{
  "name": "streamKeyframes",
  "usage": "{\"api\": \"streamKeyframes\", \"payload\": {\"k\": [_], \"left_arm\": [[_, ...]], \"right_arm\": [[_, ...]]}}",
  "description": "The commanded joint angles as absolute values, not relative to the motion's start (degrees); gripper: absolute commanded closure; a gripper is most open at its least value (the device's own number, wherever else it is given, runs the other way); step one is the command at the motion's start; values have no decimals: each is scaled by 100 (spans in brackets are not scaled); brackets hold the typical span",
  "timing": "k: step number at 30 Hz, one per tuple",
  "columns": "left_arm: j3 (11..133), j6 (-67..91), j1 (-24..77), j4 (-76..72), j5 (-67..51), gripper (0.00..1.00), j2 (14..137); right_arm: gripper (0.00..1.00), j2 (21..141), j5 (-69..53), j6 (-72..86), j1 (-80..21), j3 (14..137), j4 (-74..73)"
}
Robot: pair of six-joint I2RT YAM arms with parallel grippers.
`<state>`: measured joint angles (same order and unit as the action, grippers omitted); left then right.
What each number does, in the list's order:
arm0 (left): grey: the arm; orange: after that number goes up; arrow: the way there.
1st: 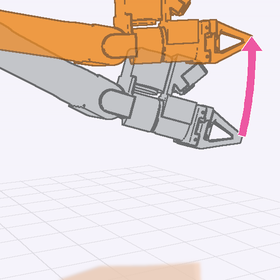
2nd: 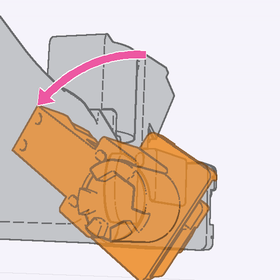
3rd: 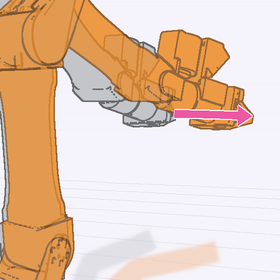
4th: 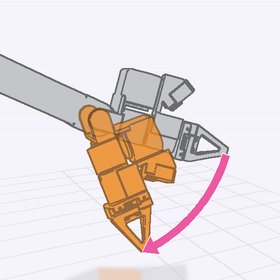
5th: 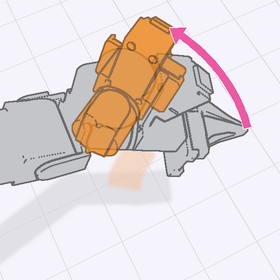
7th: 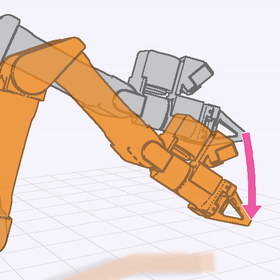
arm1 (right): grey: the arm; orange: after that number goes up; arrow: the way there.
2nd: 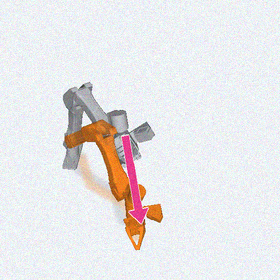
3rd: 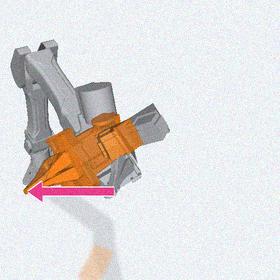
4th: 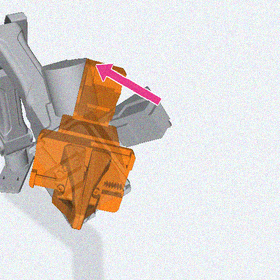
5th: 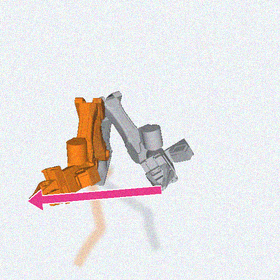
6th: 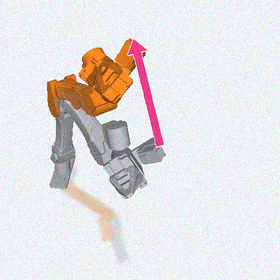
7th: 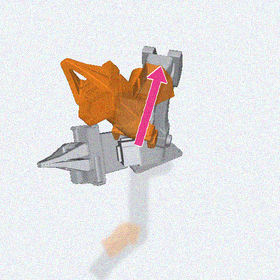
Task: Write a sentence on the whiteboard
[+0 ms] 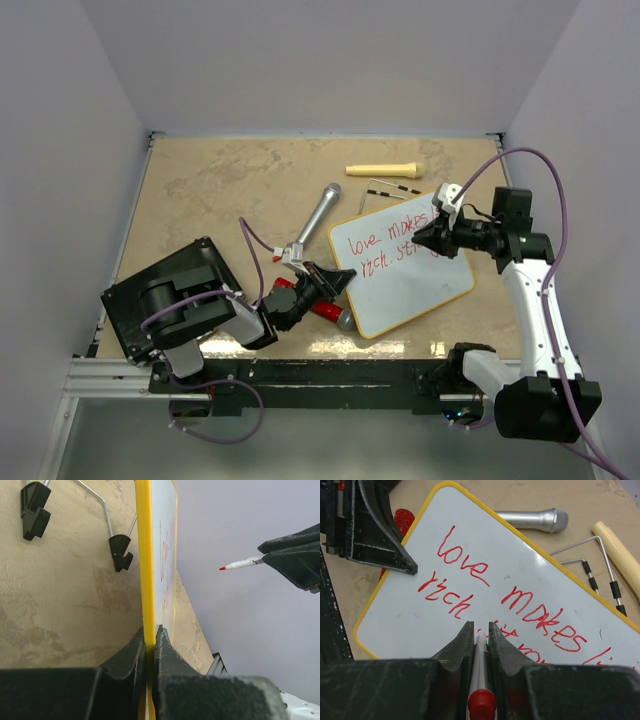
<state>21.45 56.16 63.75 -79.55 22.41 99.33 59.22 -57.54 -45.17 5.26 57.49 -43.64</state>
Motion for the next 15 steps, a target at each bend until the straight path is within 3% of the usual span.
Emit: {"api": "streamKeyframes", "payload": {"k": [1, 15], "left_arm": [[2197, 4790, 6372, -8051, 2215, 100, 9853], [2092, 4799, 6372, -8209, 2180, 100, 9879]], "right_arm": [[100, 5801, -6275, -4790, 519, 5669, -4474], [100, 5906, -6258, -4983, 519, 5519, -4491]]}}
